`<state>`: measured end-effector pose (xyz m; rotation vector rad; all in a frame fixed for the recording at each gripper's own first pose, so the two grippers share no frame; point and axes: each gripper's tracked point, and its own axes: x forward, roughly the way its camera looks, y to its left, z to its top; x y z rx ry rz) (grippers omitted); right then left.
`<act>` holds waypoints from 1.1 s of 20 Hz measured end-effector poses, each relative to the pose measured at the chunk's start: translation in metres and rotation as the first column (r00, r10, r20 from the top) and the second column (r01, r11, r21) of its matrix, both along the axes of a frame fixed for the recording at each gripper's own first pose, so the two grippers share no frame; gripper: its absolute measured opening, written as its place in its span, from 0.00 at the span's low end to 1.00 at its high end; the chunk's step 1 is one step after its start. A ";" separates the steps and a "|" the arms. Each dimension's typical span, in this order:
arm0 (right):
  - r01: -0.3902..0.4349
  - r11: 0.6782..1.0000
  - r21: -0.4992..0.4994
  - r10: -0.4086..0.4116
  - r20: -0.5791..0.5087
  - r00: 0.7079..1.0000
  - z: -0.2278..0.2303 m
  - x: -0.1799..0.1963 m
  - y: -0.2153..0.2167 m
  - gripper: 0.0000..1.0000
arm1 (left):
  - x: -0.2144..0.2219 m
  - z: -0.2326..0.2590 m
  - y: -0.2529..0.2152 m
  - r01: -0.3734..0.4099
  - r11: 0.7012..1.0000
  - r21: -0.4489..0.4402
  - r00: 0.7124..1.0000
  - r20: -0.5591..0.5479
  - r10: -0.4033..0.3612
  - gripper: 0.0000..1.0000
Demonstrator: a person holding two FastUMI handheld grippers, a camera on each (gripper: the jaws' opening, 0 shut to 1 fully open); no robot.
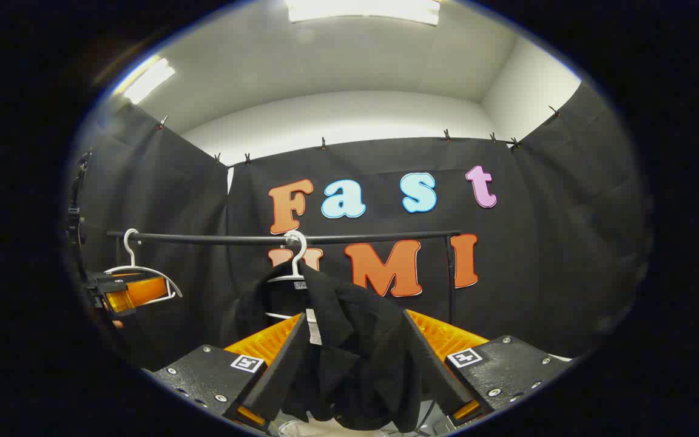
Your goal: Grasp the clothes on the hanger with both hands and then place them into the laundry hamper below.
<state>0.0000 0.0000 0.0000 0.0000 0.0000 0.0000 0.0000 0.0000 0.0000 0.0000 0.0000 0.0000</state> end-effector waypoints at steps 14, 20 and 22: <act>0.007 1.000 0.010 -0.007 -0.005 1.000 -0.002 0.012 0.000 0.94 | 0.014 -0.010 -0.005 0.017 1.000 -0.001 1.000 -0.023 -0.017 0.93; -0.010 1.000 0.007 0.010 -0.022 1.000 -0.015 0.019 0.010 0.94 | 0.018 -0.018 -0.009 0.024 1.000 -0.008 0.999 -0.036 -0.024 0.96; -0.010 1.000 0.008 0.010 -0.036 0.999 -0.024 0.026 0.015 0.94 | 0.021 -0.023 -0.011 0.024 1.000 -0.003 0.999 -0.044 -0.024 0.96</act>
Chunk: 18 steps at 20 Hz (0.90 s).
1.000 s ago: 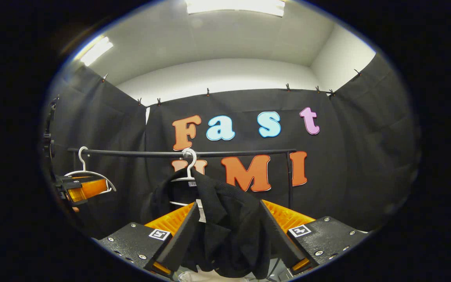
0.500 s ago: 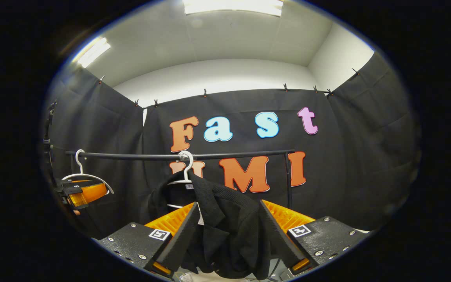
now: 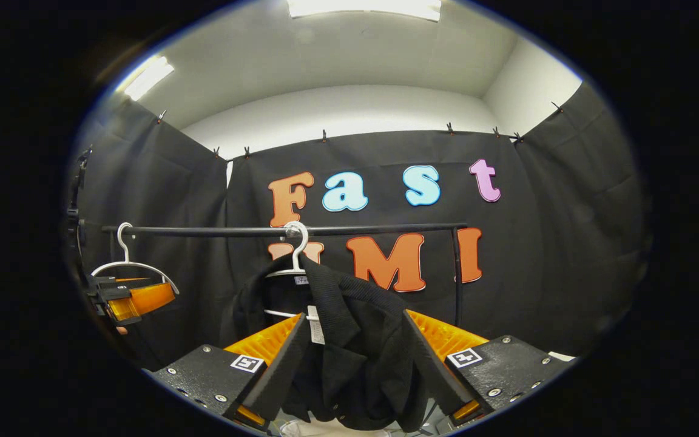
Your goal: Grasp the clothes on the hanger with both hands and then place them into the laundry hamper below.
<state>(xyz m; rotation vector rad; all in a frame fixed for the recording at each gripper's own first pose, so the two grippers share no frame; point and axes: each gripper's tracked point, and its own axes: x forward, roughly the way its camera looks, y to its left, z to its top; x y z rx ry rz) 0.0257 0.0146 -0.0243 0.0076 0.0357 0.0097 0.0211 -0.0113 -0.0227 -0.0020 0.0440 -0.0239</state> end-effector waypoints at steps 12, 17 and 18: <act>0.008 1.000 -0.030 -0.012 -0.111 0.994 -0.077 0.070 0.032 0.94 | 0.009 -0.025 -0.018 0.033 0.999 -0.012 0.999 -0.039 -0.033 0.96; 0.029 0.999 -0.028 -0.033 -0.143 0.989 -0.105 0.099 0.034 0.94 | 0.013 -0.032 -0.014 0.021 1.000 0.004 0.999 -0.046 -0.020 0.96; 0.031 0.999 -0.022 -0.034 -0.154 0.987 -0.111 0.105 0.035 0.93 | 0.015 -0.033 -0.012 0.016 1.000 0.009 0.999 -0.045 -0.016 0.93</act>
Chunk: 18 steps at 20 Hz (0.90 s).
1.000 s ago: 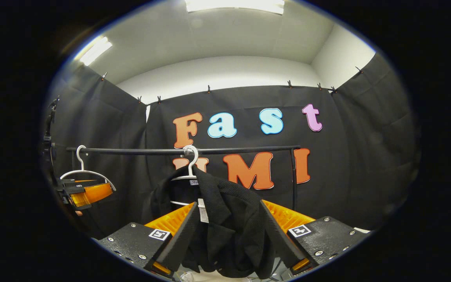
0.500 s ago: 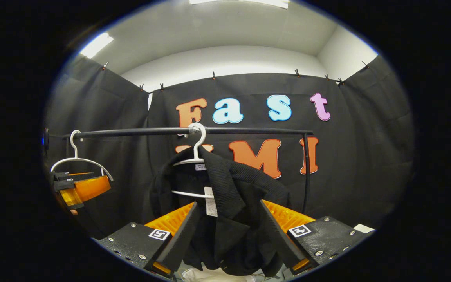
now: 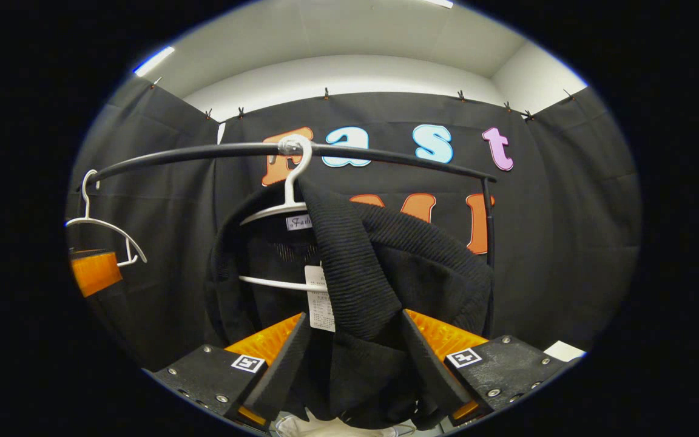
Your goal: Grasp the clothes on the hanger with both hands and then place them into the laundry hamper below.
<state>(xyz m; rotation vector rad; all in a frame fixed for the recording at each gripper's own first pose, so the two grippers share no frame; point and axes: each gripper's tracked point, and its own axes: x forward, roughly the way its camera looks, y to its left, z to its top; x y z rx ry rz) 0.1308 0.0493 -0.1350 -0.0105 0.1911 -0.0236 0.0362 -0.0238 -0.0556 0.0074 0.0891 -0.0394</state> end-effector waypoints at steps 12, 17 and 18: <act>-0.027 0.999 0.038 0.028 -0.026 0.999 -0.026 0.022 -0.010 0.28 | 0.033 -0.046 -0.026 0.009 1.000 0.006 0.999 -0.051 -0.008 0.97; -0.060 0.998 -0.015 0.060 -0.004 0.998 -0.016 0.015 -0.011 0.12 | 0.061 -0.075 -0.053 0.019 0.997 0.072 0.998 -0.060 -0.015 1.00; -0.066 0.998 -0.022 0.066 -0.001 0.998 -0.014 0.013 -0.011 0.12 | 0.067 -0.083 -0.061 0.026 0.998 0.059 0.997 -0.074 -0.022 1.00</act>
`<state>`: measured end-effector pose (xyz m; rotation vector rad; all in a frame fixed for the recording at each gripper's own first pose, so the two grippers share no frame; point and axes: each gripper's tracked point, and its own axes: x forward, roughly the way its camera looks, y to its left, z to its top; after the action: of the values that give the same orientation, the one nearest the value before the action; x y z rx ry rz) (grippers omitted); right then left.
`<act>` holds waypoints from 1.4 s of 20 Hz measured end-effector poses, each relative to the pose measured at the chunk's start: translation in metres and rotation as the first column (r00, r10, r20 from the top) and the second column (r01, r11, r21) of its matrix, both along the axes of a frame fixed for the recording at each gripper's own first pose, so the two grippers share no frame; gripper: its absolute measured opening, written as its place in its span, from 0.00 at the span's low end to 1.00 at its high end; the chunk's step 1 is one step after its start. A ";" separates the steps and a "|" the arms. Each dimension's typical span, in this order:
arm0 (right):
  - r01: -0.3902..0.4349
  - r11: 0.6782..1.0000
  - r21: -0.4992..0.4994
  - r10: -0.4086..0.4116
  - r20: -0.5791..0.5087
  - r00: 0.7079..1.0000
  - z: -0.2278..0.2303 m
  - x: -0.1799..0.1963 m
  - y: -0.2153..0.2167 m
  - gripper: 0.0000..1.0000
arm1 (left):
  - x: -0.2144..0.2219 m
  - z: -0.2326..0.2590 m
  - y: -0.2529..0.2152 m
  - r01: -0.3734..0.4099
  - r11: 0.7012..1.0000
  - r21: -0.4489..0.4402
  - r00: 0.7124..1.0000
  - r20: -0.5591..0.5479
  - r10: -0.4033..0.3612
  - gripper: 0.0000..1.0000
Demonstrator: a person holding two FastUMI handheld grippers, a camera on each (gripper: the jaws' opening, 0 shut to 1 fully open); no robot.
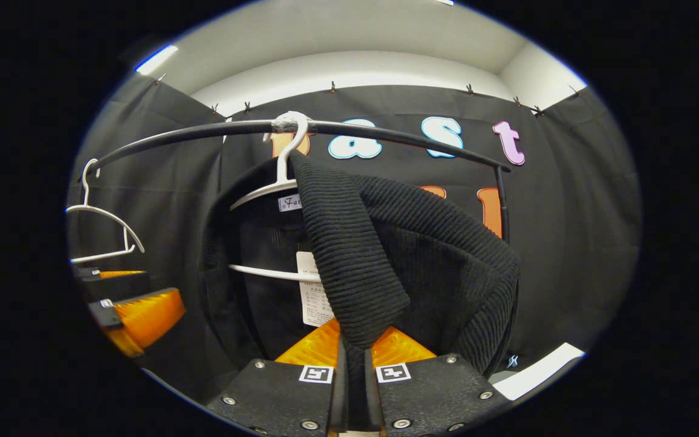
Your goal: Grasp the clothes on the hanger with both hands and then place them into the laundry hamper below.
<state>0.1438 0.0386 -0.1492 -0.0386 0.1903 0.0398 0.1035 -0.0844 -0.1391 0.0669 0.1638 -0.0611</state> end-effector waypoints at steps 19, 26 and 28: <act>-0.063 0.997 -0.050 0.067 0.090 0.994 0.037 -0.028 -0.017 0.11 | 0.078 -0.064 0.022 -0.124 0.990 -0.068 0.989 -0.087 0.118 0.64; -0.022 0.999 -0.044 0.028 0.144 0.989 0.074 -0.032 -0.052 0.12 | 0.062 -0.042 0.035 -0.068 0.994 -0.087 0.994 -0.096 0.059 0.10; -0.016 0.999 -0.049 0.023 0.155 0.988 0.084 -0.033 -0.063 0.10 | 0.057 -0.030 0.047 -0.084 0.996 -0.023 0.995 -0.064 0.082 0.10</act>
<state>0.1110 -0.0239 -0.0654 -0.0909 0.0348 0.0514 0.1608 -0.0371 -0.1695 0.0322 0.2289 0.0180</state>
